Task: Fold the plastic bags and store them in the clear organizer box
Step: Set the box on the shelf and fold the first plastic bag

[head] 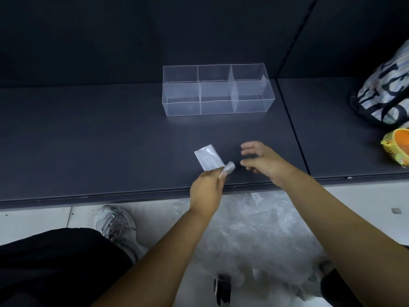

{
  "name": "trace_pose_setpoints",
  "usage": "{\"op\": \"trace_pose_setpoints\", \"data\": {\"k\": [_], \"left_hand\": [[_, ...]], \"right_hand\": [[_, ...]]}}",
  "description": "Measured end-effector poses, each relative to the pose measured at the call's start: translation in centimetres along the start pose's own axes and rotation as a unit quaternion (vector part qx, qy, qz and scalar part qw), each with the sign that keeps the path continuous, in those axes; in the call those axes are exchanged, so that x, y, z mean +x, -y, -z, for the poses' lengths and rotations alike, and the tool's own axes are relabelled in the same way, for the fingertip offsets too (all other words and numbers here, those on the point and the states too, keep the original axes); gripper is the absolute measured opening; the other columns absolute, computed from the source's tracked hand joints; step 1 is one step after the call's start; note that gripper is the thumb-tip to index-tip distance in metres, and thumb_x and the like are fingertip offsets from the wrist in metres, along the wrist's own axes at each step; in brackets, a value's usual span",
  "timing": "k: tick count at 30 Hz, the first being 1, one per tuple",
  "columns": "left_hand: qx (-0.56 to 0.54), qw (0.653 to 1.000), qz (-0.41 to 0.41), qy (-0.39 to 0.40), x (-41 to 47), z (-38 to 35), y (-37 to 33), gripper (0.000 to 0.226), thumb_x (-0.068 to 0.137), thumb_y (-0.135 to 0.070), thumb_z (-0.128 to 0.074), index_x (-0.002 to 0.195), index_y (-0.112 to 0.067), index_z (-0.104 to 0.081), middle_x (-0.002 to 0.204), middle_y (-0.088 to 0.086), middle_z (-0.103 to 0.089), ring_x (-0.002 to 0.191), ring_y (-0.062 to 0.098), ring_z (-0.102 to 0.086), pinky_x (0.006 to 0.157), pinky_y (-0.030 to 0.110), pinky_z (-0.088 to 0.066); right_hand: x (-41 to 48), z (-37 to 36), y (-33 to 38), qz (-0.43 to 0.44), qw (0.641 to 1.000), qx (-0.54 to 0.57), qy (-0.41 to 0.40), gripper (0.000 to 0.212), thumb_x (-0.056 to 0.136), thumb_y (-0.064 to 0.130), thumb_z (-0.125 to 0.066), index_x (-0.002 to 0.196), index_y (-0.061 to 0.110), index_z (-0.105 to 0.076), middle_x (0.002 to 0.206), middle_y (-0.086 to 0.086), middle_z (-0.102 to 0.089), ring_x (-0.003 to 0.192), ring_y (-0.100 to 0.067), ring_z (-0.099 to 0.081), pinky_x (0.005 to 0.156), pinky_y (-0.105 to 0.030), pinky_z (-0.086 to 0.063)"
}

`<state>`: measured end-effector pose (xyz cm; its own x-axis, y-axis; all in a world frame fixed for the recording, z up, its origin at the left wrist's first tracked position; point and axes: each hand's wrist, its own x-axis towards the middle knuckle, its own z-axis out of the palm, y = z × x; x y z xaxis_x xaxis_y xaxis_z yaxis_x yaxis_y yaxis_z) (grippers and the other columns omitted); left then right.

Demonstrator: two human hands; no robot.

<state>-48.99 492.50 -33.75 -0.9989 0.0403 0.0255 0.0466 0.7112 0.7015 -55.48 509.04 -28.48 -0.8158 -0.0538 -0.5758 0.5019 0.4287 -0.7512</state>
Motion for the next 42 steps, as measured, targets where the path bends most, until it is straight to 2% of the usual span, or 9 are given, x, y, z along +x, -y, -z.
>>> {"op": "trace_pose_setpoints", "data": {"k": [5, 11, 17, 24, 31, 34, 36, 40, 42], "left_hand": [[-0.121, 0.983, 0.131, 0.041, 3.0, 1.7, 1.4, 0.042, 0.101, -0.028, -0.045, 0.060, -0.019, -0.041, 0.065, 0.021, -0.051, 0.060, 0.019, -0.041, 0.059, 0.034, -0.033], [-0.186, 0.957, 0.204, 0.092, 5.6, 1.9, 2.5, 0.037, 0.099, -0.030, -0.047, 0.096, 0.001, -0.067, 0.088, 0.024, -0.065, 0.076, 0.025, -0.055, 0.080, 0.045, -0.053], [-0.196, 0.956, 0.203, 0.077, 7.2, 1.5, 2.7, 0.032, 0.097, -0.031, -0.053, 0.106, -0.005, -0.068, 0.100, 0.018, -0.069, 0.087, 0.025, -0.062, 0.083, 0.042, -0.054], [-0.174, 0.966, 0.190, 0.018, 6.0, 1.1, 3.1, 0.058, 0.082, -0.027, -0.073, 0.132, -0.012, -0.049, 0.090, -0.002, -0.064, 0.089, 0.014, -0.060, 0.065, 0.004, -0.039], [-0.164, 0.970, 0.181, 0.007, 6.0, 1.1, 2.6, 0.071, 0.086, -0.008, -0.064, 0.147, -0.011, -0.027, 0.070, -0.006, -0.057, 0.087, 0.024, -0.064, 0.078, 0.025, -0.046], [-0.165, 0.971, 0.172, -0.003, 5.7, 1.2, 2.3, 0.079, 0.085, -0.006, -0.065, 0.149, -0.013, -0.020, 0.074, -0.006, -0.057, 0.083, 0.023, -0.063, 0.079, 0.026, -0.048], [-0.110, 0.982, 0.151, -0.038, 5.3, 1.3, 2.3, 0.080, 0.081, -0.009, -0.071, 0.147, -0.015, -0.025, 0.103, 0.004, -0.058, 0.092, 0.022, -0.060, 0.084, 0.032, -0.049], [0.161, 0.981, -0.065, -0.089, 4.5, 1.1, 3.2, 0.053, 0.075, -0.013, -0.077, 0.124, -0.015, -0.058, 0.120, 0.011, -0.054, 0.106, 0.031, -0.053, 0.090, 0.041, -0.039], [0.206, 0.971, -0.123, -0.018, 4.2, 0.9, 4.2, 0.043, 0.086, -0.022, -0.066, 0.128, -0.016, -0.058, 0.140, 0.009, -0.048, 0.129, 0.032, -0.042, 0.106, 0.044, -0.024]], "right_hand": [[0.7, -1.6, -0.7, 0.061, 0.993, 0.008, 0.105, 0.045, 0.085, -0.005, -0.064, 0.125, 0.014, -0.054, 0.116, 0.001, -0.065, 0.068, -0.012, -0.055, 0.062, -0.021, -0.043], [2.5, -4.1, -1.2, 0.042, 0.999, -0.006, -0.008, 0.010, 0.079, 0.005, -0.073, 0.086, 0.011, -0.069, 0.073, -0.003, -0.069, 0.047, -0.004, -0.053, 0.046, -0.012, -0.041], [3.2, -5.2, -1.0, 0.021, 0.996, -0.053, -0.068, 0.020, 0.077, 0.005, -0.071, 0.066, 0.021, -0.067, 0.062, 0.000, -0.066, 0.048, -0.010, -0.054, 0.056, -0.022, -0.047], [3.8, -6.3, -0.6, -0.003, 0.989, -0.062, -0.131, 0.009, 0.080, 0.014, -0.067, 0.074, 0.018, -0.072, 0.068, 0.000, -0.067, 0.062, -0.015, -0.060, 0.065, -0.027, -0.050], [3.4, -8.1, -0.5, 0.023, 0.969, -0.135, -0.207, 0.013, 0.086, 0.015, -0.059, 0.085, 0.015, -0.072, 0.085, -0.002, -0.072, 0.079, -0.022, -0.065, 0.068, -0.032, -0.054], [3.3, -8.5, -0.5, 0.031, 0.961, -0.162, -0.221, 0.012, 0.089, 0.019, -0.059, 0.086, 0.016, -0.070, 0.084, -0.001, -0.071, 0.078, -0.022, -0.064, 0.063, -0.030, -0.052], [3.3, -8.6, -0.5, 0.033, 0.958, -0.171, -0.226, 0.012, 0.089, 0.021, -0.059, 0.086, 0.016, -0.070, 0.084, 0.000, -0.070, 0.077, -0.021, -0.064, 0.061, -0.029, -0.050], [3.4, -8.7, -0.4, 0.027, 0.958, -0.179, -0.224, 0.012, 0.090, 0.023, -0.059, 0.087, 0.018, -0.070, 0.084, 0.000, -0.071, 0.076, -0.020, -0.064, 0.060, -0.027, -0.047], [3.4, -8.6, -0.5, 0.031, 0.959, -0.172, -0.223, 0.012, 0.090, 0.024, -0.061, 0.087, 0.018, -0.070, 0.084, 0.001, -0.071, 0.077, -0.019, -0.065, 0.060, -0.027, -0.046]]}}
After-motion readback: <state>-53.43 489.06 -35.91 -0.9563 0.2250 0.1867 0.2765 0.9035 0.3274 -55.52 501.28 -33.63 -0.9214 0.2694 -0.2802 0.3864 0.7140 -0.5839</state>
